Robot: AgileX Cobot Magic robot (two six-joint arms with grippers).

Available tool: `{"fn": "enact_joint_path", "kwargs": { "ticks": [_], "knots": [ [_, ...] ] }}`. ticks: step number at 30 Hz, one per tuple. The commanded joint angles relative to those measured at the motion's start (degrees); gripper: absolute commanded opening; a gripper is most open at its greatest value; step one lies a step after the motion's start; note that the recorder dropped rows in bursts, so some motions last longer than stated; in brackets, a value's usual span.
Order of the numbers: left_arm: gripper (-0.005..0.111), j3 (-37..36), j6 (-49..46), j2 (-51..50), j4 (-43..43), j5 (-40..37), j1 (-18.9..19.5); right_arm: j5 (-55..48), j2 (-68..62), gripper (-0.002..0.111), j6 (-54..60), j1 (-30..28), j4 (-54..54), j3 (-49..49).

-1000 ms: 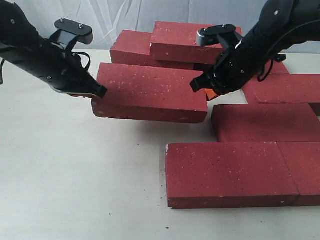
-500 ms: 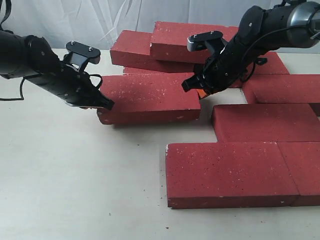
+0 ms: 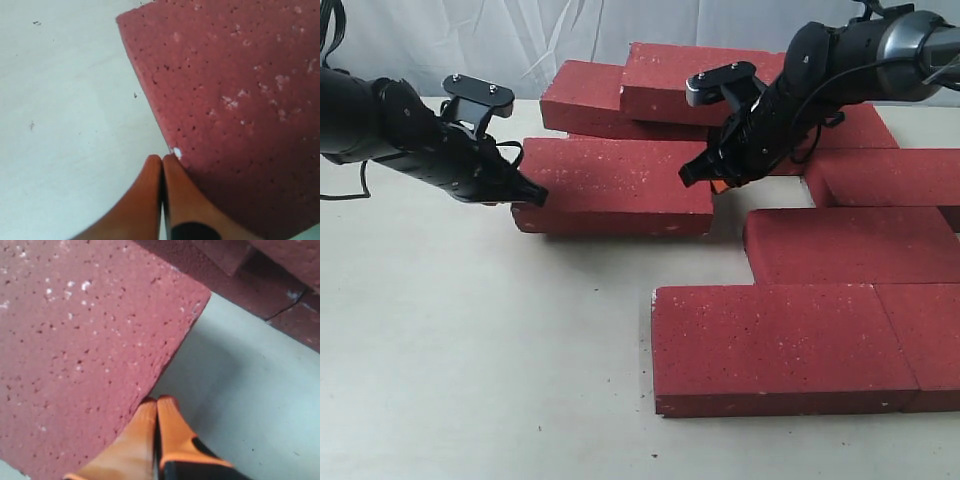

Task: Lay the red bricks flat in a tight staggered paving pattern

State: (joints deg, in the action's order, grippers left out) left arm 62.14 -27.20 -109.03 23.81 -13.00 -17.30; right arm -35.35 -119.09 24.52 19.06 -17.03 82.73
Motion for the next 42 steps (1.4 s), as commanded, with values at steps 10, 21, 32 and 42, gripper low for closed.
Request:
{"fn": "enact_joint_path", "kwargs": {
  "ticks": [10,21,32,42],
  "knots": [
    [0.000,0.17,0.23,-0.08,0.55,-0.30,4.22,2.80,-0.80,-0.001,-1.89,0.26,6.93,0.34],
    [0.000,-8.01,0.01,7.86,-7.25,-1.04,4.11,-14.22,7.96,-0.001,22.65,0.37,-15.78,-3.13],
    [0.000,-6.84,0.15,5.17,-5.02,3.29,4.44,-16.25,5.26,-0.001,42.91,2.50,-26.83,-6.14],
    [0.000,-3.20,0.15,-0.65,-3.80,1.35,3.23,-5.33,2.63,-0.001,41.31,6.93,-21.64,-5.91]
  ]
}}
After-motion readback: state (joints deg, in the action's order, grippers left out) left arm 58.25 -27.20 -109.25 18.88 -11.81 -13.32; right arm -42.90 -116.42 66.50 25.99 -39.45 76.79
